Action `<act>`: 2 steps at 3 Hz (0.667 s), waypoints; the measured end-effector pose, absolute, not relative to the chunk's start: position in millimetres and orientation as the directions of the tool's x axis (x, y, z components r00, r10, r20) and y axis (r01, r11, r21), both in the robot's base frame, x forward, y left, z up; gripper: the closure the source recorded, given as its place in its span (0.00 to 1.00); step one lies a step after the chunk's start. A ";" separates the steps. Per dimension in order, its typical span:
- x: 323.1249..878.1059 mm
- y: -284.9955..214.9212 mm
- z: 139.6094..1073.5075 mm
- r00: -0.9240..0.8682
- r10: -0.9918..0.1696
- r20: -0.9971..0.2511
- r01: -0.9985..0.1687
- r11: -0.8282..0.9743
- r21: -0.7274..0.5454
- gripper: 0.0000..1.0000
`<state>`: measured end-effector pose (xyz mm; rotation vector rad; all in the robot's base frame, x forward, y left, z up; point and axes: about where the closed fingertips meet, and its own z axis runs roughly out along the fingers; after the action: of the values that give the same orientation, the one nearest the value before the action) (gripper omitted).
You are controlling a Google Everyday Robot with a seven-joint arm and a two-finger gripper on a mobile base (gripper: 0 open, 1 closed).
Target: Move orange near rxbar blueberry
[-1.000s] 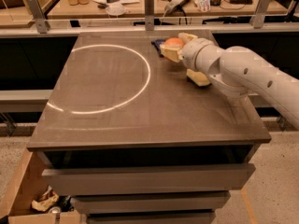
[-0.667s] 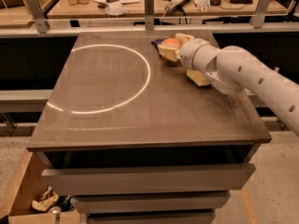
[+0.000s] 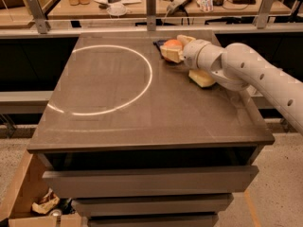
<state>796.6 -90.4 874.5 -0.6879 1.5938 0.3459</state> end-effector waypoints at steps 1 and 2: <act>790.9 -91.7 872.6 -0.027 -0.247 -0.969 -0.633 0.754 -0.175 0.06; 785.4 -90.3 875.3 -0.022 -0.263 -0.964 -0.655 0.733 -0.185 0.00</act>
Offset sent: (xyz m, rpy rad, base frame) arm -0.0186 -0.0046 0.0054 -0.0581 0.0196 0.0828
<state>785.4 -90.3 875.3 -0.7581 1.6046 0.3651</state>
